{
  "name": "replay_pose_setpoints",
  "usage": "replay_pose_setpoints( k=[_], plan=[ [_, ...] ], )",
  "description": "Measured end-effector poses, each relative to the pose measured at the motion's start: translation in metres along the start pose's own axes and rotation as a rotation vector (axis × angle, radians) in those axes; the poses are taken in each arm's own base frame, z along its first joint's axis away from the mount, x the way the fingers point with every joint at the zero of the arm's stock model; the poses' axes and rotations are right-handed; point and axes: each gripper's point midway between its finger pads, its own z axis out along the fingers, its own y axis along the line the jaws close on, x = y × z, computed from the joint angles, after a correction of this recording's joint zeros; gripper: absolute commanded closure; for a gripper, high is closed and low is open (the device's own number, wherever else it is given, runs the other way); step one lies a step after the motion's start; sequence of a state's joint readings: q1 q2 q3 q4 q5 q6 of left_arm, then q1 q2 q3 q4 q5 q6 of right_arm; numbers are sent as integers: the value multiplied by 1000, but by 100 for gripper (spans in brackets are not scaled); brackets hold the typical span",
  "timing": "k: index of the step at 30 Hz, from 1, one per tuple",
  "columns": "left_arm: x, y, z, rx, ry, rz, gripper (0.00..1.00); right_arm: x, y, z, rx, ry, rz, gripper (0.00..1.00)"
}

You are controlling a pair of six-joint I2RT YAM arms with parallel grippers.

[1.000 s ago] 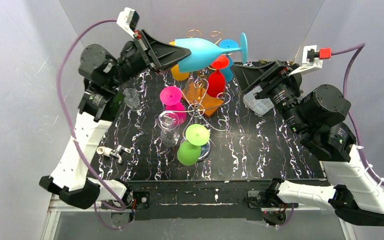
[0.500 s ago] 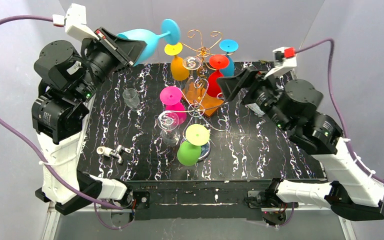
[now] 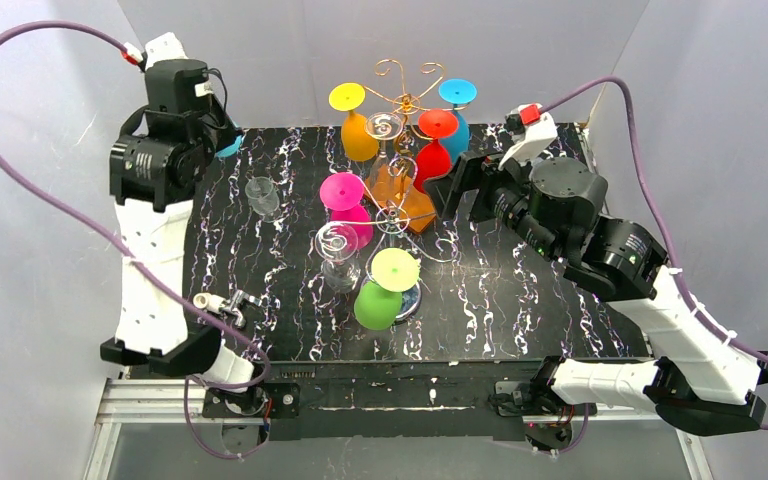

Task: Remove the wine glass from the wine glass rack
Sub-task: Place the wine glass at the center of the board.

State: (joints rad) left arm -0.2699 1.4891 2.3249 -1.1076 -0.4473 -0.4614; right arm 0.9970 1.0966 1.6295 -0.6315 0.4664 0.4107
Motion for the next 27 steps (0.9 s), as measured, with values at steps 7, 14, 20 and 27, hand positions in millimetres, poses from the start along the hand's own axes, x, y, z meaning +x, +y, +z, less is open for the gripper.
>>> replay_pose_setpoints(
  k=[7,14,20,27],
  plan=[
    [42,55,58,-209,171,6,100,4,0,-1,-13,13,-18,2],
    [90,90,107,-304,343,-24,100,1,-13,-11,26,-8,-37,2],
    [132,109,149,-361,469,-49,100,-4,-27,-22,67,-43,-54,1],
    [165,114,182,-390,538,-63,100,0,-29,-18,79,-40,-72,2]
  ],
)
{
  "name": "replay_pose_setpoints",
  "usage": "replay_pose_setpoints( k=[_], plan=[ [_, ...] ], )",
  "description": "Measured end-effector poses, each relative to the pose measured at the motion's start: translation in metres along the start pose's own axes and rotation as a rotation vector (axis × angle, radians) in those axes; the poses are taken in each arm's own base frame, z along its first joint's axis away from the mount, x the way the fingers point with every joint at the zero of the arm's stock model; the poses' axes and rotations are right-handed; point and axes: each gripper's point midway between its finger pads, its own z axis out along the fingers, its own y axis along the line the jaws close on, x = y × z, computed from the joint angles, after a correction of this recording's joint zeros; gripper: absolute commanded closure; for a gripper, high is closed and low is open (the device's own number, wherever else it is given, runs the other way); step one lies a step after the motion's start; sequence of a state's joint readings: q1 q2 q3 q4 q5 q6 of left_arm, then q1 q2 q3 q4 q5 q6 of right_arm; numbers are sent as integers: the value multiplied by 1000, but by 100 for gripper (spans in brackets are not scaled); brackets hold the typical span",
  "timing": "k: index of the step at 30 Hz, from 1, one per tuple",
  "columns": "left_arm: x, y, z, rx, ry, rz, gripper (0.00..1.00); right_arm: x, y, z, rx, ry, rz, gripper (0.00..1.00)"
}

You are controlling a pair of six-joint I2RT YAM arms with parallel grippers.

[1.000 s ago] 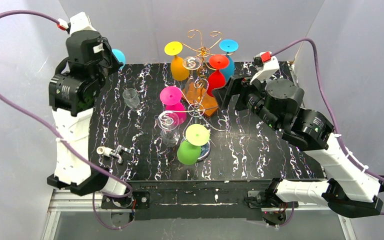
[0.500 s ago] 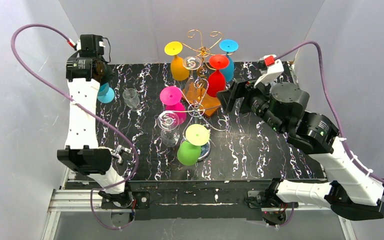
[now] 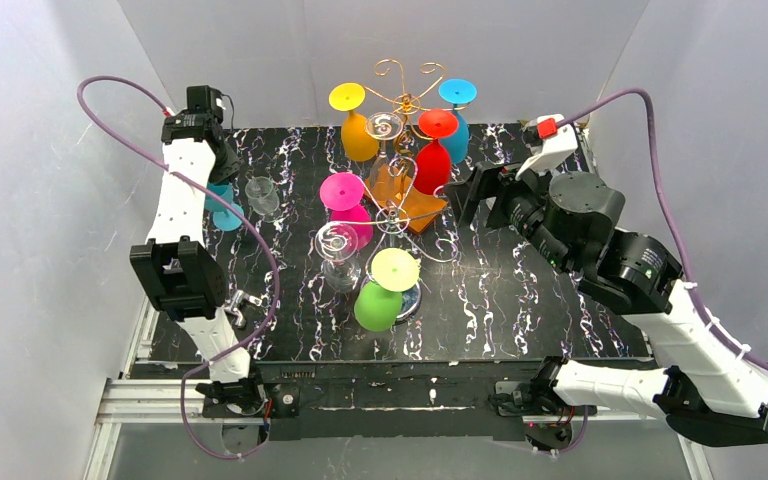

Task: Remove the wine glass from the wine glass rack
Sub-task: Place the wine glass at the center of the board.

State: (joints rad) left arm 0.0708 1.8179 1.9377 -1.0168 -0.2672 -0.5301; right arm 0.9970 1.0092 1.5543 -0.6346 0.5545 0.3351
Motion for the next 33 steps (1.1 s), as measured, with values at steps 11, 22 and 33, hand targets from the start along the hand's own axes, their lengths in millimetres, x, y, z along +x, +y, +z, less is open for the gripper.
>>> replay_pose_setpoints(
  k=[11,22,33],
  plan=[
    [17,4,37,-25,34,-13,100,2,1,4,1,4,-5,2],
    [24,2,67,-31,53,-18,100,9,4,12,4,27,-16,2],
    [25,3,70,-22,59,-17,69,14,7,16,-1,45,-22,2]
  ],
)
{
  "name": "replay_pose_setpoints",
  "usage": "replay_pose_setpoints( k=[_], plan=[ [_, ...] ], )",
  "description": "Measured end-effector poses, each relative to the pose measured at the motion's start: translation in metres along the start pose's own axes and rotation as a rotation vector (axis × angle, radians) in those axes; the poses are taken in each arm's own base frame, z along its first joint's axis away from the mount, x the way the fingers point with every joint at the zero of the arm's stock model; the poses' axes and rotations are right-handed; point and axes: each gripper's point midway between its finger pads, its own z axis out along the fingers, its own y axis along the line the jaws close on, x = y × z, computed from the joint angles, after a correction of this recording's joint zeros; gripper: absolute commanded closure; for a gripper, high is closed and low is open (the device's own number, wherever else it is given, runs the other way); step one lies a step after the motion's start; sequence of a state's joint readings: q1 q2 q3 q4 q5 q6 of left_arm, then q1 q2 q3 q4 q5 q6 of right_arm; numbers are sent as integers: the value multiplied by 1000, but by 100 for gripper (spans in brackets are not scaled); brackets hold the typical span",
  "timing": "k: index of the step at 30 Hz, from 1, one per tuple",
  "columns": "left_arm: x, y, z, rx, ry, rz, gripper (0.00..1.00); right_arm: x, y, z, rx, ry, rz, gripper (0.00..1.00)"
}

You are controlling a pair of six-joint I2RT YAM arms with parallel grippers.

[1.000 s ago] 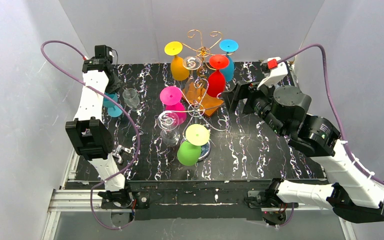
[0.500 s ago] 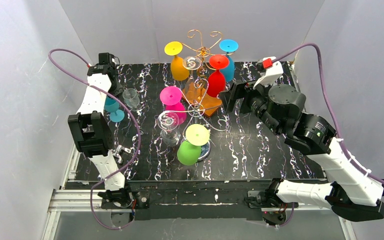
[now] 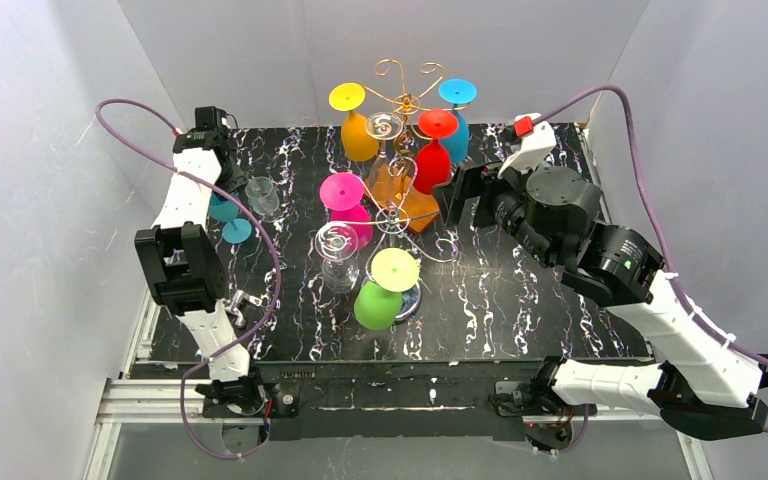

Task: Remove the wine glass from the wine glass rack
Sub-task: Place the wine glass at the center of the board, then pick up the wine glass from the wine rack.

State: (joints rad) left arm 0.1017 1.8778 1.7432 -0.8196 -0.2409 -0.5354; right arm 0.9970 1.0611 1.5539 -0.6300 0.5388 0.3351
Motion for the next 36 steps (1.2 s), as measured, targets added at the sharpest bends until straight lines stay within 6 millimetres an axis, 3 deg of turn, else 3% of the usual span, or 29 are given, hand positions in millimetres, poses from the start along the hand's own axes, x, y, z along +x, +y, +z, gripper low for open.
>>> replay_pose_setpoints(
  k=[16,27,36],
  plan=[
    [-11,1,-26,32,-39,39,44,5,6,5,-16,35,-11,2],
    [-29,-3,-74,116,-111,54,28,-3,27,4,-102,83,-36,2],
    [-30,-2,-128,223,-168,62,17,12,55,1,-254,217,-111,2]
  ],
)
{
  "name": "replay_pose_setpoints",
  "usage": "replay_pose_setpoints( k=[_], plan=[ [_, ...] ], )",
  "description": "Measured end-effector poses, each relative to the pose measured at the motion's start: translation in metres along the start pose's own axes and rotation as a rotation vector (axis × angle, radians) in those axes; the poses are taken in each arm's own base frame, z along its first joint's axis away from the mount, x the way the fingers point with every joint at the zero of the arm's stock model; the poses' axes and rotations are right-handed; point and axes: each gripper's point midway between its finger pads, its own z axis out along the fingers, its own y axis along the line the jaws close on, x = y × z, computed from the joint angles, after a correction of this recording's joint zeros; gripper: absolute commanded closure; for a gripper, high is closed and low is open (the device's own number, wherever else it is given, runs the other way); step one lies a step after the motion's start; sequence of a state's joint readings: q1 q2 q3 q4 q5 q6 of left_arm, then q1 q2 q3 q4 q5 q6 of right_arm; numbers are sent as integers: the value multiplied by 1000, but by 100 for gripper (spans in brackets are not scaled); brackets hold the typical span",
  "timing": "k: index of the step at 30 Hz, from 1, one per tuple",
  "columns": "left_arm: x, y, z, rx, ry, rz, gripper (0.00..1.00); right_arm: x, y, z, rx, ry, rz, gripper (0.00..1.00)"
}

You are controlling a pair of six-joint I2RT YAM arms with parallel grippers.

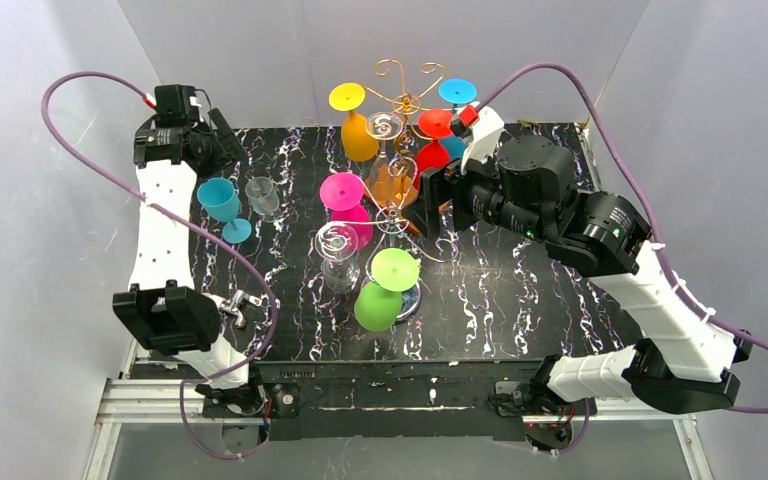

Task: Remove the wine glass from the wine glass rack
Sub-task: Pick up the wine glass from the wine rack.

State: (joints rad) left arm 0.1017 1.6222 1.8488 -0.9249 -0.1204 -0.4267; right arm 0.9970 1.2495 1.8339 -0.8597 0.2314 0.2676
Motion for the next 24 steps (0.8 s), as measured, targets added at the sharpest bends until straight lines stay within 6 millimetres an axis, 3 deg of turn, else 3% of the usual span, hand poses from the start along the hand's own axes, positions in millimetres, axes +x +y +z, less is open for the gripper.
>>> replay_pose_setpoints(
  k=[8,16,24],
  plan=[
    [1,-22,-60,134,-68,20,11,15,27,-10,-167,96,-45,2],
    [23,-58,-105,279,-77,94,8,29,48,-20,-307,174,-64,2],
    [32,-61,-139,364,-106,93,7,35,59,-18,-368,206,-65,2]
  ],
)
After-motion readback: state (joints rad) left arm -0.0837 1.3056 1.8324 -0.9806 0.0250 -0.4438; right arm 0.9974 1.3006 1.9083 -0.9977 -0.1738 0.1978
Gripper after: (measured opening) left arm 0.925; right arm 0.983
